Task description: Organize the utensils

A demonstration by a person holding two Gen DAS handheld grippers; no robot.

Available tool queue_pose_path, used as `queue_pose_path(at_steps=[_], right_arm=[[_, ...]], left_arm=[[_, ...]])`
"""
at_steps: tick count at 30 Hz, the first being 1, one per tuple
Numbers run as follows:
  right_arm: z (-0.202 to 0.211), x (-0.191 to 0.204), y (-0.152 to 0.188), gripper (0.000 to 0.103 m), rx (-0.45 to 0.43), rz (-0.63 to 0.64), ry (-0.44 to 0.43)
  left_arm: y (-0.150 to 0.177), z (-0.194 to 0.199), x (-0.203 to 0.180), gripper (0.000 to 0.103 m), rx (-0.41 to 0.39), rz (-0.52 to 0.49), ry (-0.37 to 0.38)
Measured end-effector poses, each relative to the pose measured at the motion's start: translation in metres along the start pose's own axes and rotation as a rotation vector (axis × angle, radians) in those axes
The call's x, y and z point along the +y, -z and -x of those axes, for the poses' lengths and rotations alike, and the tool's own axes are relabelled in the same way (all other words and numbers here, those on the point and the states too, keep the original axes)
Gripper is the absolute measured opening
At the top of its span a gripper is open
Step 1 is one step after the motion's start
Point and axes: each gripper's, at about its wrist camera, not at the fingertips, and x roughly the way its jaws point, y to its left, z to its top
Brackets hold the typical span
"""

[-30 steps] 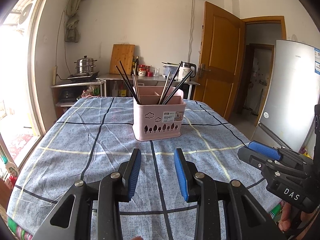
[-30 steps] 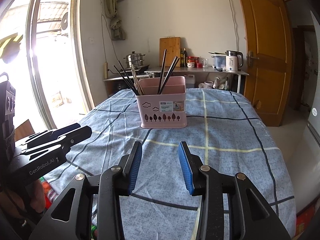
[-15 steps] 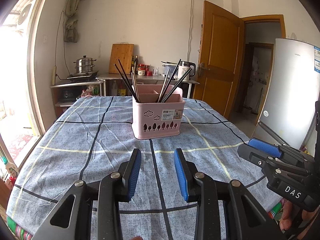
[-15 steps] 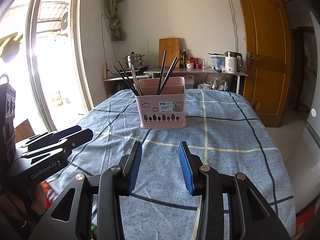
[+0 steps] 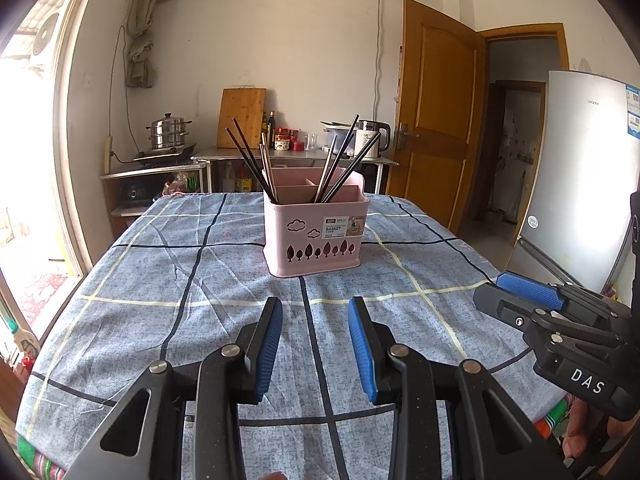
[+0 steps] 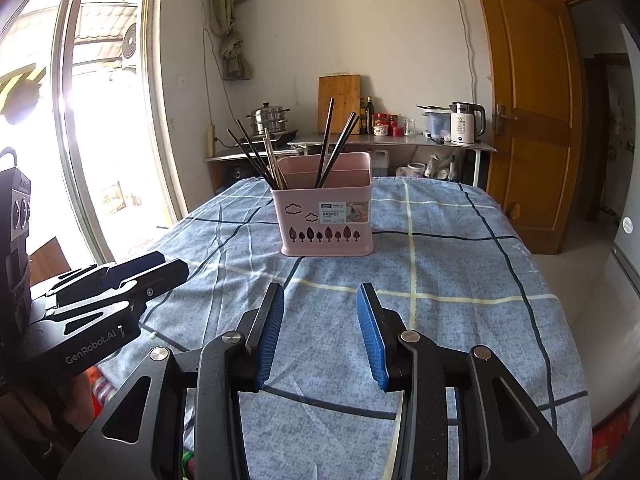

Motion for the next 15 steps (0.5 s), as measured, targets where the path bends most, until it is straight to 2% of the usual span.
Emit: queue_pose_path(at_steps=[15], right_arm=[[-0.0002,0.0003,0.0003,0.039,0.000,0.001,0.001]], left_arm=[[0.0004,0.0001,-0.0004,0.034,0.000,-0.005,0.005]])
